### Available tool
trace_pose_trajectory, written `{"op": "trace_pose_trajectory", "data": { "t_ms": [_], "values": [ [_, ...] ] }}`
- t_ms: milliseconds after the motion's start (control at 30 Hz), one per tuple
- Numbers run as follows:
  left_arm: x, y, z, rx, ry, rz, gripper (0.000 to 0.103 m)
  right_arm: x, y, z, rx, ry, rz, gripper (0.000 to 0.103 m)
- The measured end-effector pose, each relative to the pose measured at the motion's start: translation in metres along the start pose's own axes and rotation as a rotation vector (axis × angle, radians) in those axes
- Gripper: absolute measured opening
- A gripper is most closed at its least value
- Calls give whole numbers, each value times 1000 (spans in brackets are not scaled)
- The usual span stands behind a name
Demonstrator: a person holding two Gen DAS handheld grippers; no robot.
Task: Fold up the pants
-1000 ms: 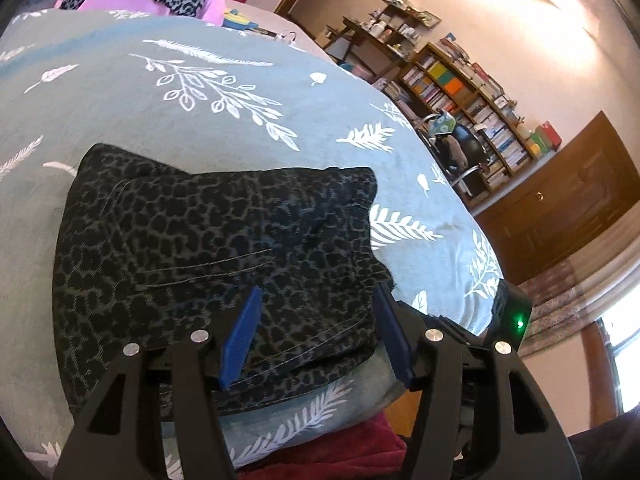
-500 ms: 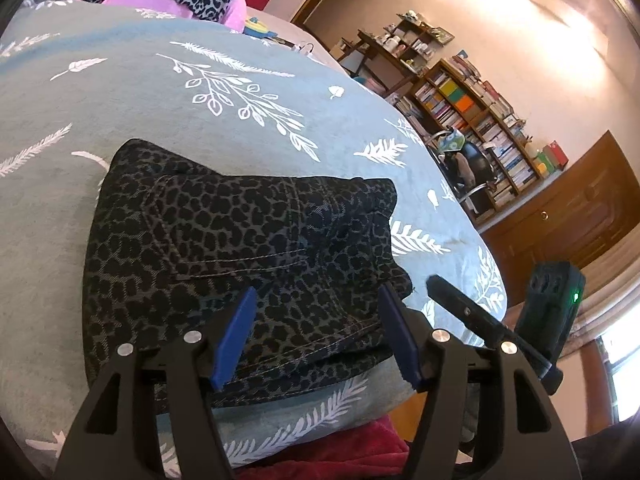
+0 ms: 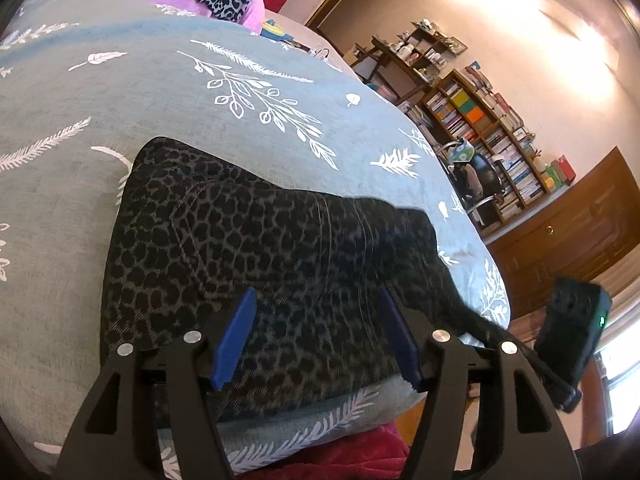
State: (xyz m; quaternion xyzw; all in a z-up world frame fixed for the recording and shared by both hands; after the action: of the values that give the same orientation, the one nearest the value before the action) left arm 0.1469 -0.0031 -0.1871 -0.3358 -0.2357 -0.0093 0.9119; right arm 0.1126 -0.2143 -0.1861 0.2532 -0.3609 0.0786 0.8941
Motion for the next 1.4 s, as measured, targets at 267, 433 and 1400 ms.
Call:
{"op": "trace_pose_trajectory", "data": {
  "t_ms": [267, 433, 1400],
  "values": [
    [-9, -12, -20, 7, 49, -35, 63, -53, -34, -21, -63, 107, -108, 8],
    [-16, -11, -28, 19, 80, -39, 63, -52, -35, -22, -57, 98, -107, 15],
    [11, 30, -11, 96, -5, 36, 63, -12, -55, -65, -12, 60, -184, 53]
  ]
}}
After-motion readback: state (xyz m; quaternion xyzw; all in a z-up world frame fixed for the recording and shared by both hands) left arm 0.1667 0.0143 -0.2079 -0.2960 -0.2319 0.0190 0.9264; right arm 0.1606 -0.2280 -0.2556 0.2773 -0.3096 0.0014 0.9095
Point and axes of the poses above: each gripper's, at about its wrist camera, not at the fingertips, and z roughly against the way its jaws point, y to its left, x to its top, the point moved 9 cm from there along -z, roughly the way its jaws point, and after that the axes turned 6 degrees about z, right-handed, at the moved point
